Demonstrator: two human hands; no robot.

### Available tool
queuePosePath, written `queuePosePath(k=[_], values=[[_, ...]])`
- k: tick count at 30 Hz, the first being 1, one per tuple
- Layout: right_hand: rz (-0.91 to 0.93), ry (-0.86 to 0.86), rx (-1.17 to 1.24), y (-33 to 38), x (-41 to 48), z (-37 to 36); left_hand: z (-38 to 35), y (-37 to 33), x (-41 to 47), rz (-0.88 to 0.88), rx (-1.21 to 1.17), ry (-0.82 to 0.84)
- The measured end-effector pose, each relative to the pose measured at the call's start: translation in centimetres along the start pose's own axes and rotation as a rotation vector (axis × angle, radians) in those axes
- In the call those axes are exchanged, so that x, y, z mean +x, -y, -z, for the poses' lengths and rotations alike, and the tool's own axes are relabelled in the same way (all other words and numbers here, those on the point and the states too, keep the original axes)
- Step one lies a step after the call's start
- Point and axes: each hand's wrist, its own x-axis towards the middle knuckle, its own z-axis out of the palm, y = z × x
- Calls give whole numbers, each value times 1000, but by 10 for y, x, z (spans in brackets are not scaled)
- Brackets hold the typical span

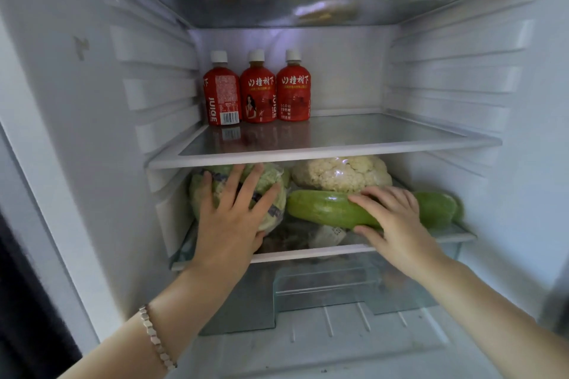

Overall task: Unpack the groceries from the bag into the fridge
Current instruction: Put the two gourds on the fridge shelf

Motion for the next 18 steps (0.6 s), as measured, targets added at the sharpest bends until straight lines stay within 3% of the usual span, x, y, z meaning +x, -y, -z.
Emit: queuePosePath(k=[3,9,13,15,18], values=[[52,34,-2,-2,6,1,1,1,1,14,-10,8],[-24,134,-79,22,-4,9,13,2,2,1,-33,121],[47,208,72,46,-17,36,50,-2,-6,-63,-17,222],[13,351,206,61,-22,51,70,-7,-22,-80,-9,280],[7,649,325,82,-34,70,107,-20,-56,59,-62,383]])
